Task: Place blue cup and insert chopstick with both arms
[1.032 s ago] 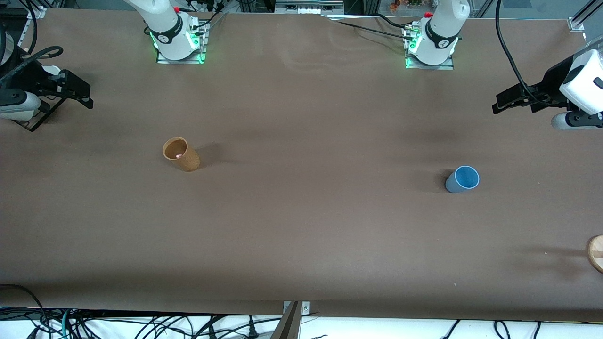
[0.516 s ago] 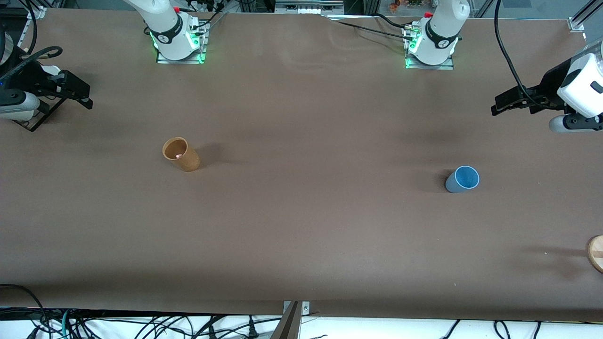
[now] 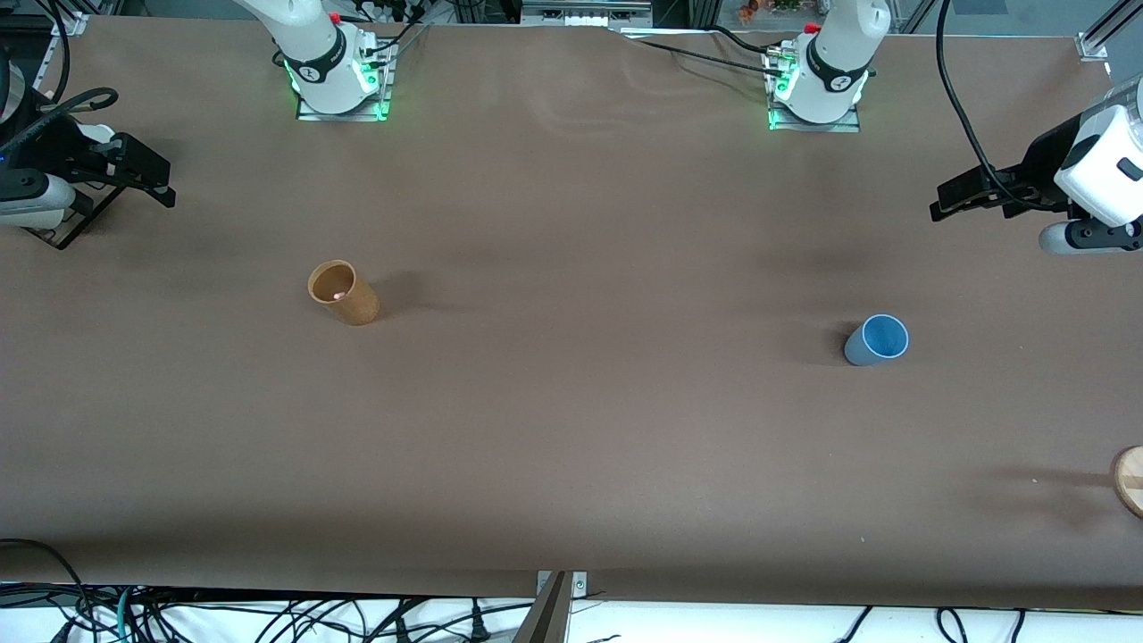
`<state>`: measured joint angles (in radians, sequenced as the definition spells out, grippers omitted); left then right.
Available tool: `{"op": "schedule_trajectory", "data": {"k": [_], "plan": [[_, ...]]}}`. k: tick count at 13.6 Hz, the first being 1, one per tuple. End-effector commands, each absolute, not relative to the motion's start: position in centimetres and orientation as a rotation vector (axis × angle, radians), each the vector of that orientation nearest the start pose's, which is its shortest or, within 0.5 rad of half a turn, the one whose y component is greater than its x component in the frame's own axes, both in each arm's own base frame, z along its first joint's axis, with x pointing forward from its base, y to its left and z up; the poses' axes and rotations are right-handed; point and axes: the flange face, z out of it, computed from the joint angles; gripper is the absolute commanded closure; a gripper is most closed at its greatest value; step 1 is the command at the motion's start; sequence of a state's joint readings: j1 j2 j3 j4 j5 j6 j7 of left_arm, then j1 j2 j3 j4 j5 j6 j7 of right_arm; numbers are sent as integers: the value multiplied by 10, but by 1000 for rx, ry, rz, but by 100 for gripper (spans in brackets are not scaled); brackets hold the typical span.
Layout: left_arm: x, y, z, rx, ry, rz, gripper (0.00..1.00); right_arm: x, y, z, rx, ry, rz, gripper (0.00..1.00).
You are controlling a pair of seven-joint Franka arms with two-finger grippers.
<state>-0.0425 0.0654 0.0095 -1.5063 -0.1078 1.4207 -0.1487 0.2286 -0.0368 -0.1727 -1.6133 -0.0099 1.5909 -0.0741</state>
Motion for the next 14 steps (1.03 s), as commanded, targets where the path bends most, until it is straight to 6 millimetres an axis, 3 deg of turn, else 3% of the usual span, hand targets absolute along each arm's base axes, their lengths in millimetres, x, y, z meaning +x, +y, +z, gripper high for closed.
{"op": "schedule_trajectory", "data": {"k": [1,5,7,10,13,14], "plan": [[564,-33,609,-3195,-175,243,0,547,26,633,-3150,-184,-38,0],[572,-25,594,-3195,-189,279,0,547,26,633,-3155,-179,-40,0],[584,-26,573,-3181,-188,311,0,547,26,633,-3155,-184,-40,0],[594,-19,557,-3176,-206,309,0,547,25,633,-3157,-194,-40,0],[617,-14,507,-3139,-212,375,0,547,23,632,-3156,-187,-26,0],[627,-17,478,-3123,-202,418,0,548,24,627,-3160,-189,-9,0]]}}
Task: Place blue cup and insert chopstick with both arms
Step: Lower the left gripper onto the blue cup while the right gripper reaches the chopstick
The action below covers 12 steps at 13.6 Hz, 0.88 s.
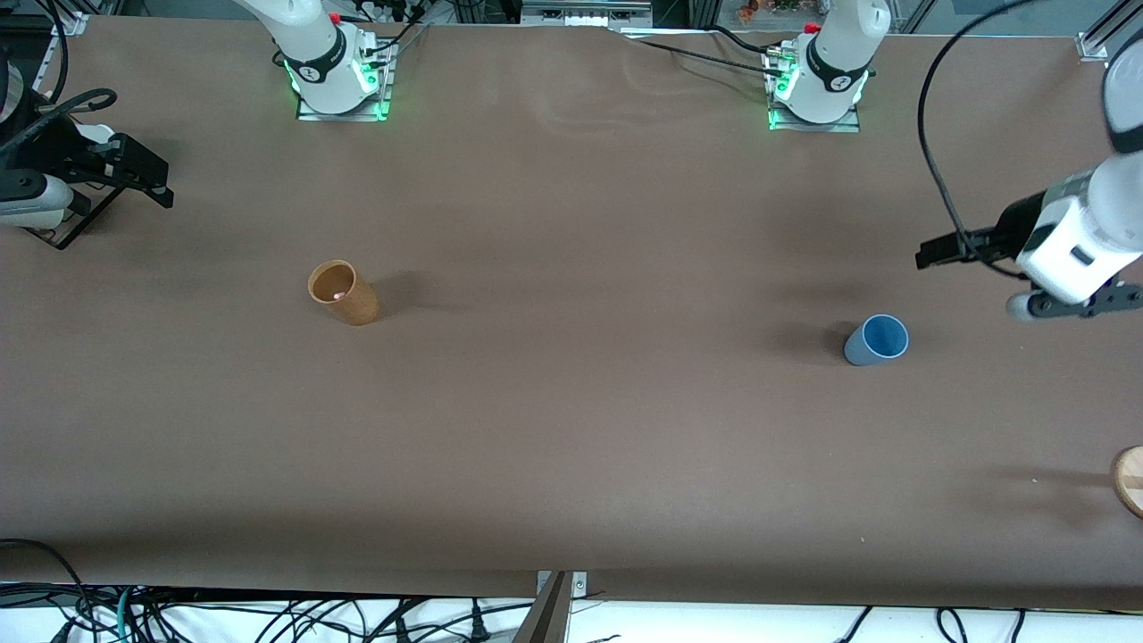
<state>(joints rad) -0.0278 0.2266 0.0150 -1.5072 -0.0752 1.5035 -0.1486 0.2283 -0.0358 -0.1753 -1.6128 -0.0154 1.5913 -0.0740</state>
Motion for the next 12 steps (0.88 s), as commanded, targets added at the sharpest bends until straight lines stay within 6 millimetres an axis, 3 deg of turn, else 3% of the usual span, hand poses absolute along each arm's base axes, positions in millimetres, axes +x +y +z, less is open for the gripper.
{"op": "schedule_trajectory", "data": {"k": [1,2,4,6,9,12], "plan": [[629,-11,474,-3101,-205,408,0,554,25,617,-3169,-195,22,0],[632,-3,469,-3075,-191,387,0,556,26,613,-3169,-200,34,0],[641,16,439,-3056,-44,362,0,553,25,607,-3170,-202,88,0],[636,38,408,-3072,-27,337,0,548,26,606,-3152,-205,138,0],[604,54,366,-3090,48,226,0,546,35,589,-3106,-255,169,0],[578,62,332,-3099,68,174,0,541,38,556,-3087,-309,149,0]]}}
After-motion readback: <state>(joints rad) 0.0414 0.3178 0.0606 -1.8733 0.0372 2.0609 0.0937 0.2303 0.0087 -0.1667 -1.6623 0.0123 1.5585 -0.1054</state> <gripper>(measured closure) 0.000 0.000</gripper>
